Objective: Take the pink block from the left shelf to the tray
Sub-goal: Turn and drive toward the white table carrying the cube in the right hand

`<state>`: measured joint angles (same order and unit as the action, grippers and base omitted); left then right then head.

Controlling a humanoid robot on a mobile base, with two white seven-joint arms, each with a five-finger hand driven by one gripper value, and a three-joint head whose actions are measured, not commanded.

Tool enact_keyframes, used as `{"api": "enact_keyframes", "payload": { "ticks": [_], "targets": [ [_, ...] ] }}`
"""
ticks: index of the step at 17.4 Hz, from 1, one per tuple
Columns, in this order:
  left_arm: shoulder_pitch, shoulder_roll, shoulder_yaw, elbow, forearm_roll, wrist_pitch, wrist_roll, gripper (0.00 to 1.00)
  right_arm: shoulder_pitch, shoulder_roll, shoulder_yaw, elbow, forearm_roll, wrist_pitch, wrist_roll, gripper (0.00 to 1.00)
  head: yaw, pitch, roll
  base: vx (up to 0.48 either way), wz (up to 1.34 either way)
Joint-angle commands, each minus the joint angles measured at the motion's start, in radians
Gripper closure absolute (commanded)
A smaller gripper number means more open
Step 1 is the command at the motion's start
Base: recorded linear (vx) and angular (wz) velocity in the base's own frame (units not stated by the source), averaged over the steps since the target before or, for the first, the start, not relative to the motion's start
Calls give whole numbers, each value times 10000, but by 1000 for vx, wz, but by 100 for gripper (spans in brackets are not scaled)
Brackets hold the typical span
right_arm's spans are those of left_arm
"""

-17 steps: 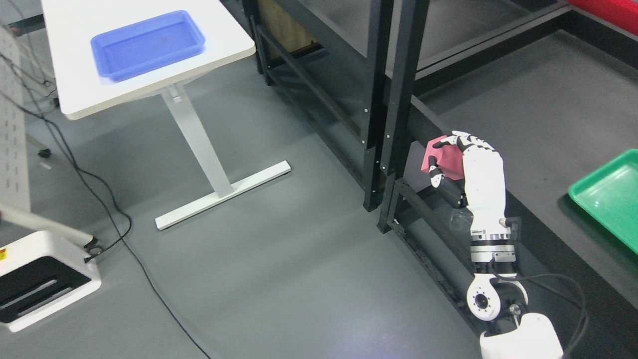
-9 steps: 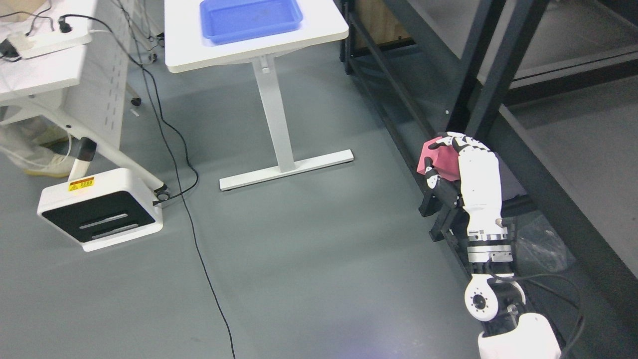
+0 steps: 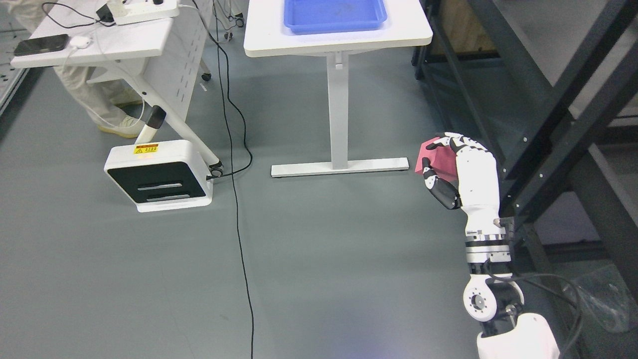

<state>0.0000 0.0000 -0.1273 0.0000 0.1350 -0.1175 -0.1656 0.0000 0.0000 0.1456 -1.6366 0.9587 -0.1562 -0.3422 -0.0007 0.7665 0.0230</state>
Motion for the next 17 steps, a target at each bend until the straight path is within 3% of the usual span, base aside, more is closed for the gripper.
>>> {"api": "enact_keyframes", "payload": {
  "ticks": [1,6,17],
  "targets": [
    [199,175,0,-175,0,-6,-1,0,0,-175,185,-2,0,-33,32,96,0,0,0,99,366],
    [199,175,0,-175,0,-6,-1,0,0,-175,216,-2,0,-33,32,96,0,1,0,160,312],
    [199,175,0,-175,0,-6,-1,0,15,-175,354,14,16,-33,62,96,0,3,0,320,-83]
  ]
}}
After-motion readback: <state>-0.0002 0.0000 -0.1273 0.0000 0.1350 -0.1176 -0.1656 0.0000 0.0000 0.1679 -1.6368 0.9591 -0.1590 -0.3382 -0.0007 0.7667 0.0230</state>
